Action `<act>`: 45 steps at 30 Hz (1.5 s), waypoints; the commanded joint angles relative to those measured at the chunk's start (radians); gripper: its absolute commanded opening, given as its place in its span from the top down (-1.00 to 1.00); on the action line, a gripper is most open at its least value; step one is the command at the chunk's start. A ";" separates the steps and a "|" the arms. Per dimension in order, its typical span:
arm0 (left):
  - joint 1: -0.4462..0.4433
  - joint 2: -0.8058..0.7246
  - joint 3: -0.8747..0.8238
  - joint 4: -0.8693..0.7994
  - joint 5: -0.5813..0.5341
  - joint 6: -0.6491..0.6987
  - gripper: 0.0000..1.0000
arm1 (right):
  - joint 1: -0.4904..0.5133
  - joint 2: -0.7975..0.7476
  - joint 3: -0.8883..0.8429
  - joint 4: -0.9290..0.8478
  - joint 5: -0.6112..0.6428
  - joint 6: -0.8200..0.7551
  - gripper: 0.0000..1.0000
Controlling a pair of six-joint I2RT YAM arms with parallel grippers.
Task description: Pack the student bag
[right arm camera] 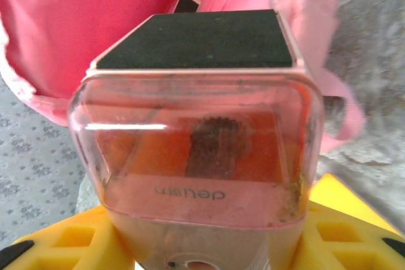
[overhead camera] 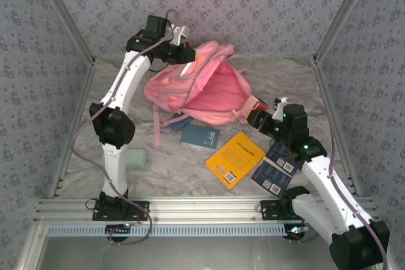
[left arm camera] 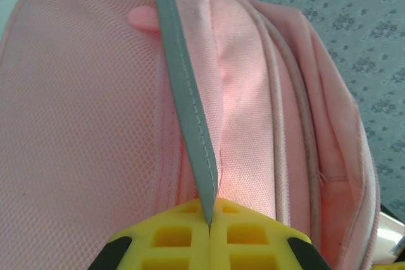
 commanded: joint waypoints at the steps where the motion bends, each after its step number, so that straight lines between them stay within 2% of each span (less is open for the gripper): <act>1: -0.012 -0.066 -0.009 0.067 0.123 -0.002 1.00 | 0.040 0.078 0.057 0.169 -0.018 0.042 0.39; 6: -0.004 -0.075 -0.024 0.074 0.154 0.003 1.00 | 0.079 0.320 0.155 0.302 -0.033 0.038 0.39; 15: 0.019 -0.077 -0.027 0.136 0.216 -0.045 1.00 | 0.138 0.904 0.444 0.639 -0.114 0.244 0.26; 16: 0.025 -0.077 -0.029 0.149 0.220 -0.058 1.00 | 0.153 0.970 0.498 0.652 -0.116 0.263 0.22; 19: 0.046 -0.074 -0.033 0.176 0.226 -0.090 1.00 | 0.187 1.135 0.673 0.635 -0.062 0.275 -0.08; 22: 0.072 -0.074 -0.050 0.220 0.230 -0.130 1.00 | 0.201 1.246 0.828 0.502 -0.008 0.226 -0.39; 23: 0.081 -0.075 -0.058 0.230 0.230 -0.143 1.00 | 0.204 1.254 0.855 0.463 0.016 0.200 -0.48; 26: 0.107 -0.078 -0.076 0.251 0.223 -0.172 1.00 | 0.210 1.199 0.853 0.379 0.078 0.103 -0.56; 34: 0.159 -0.034 -0.067 0.318 0.158 -0.290 1.00 | 0.207 0.900 0.719 0.124 0.228 -0.152 -0.57; 38: 0.174 -0.006 -0.071 0.377 0.113 -0.337 1.00 | 0.220 0.730 0.602 0.093 0.290 -0.207 -0.49; 43: 0.195 0.045 -0.069 0.385 0.100 -0.373 1.00 | 0.298 0.634 0.552 -0.045 0.264 -0.136 -0.36; 45: 0.202 0.056 -0.086 0.386 0.098 -0.370 1.00 | 0.355 0.612 0.489 -0.026 0.270 -0.018 -0.32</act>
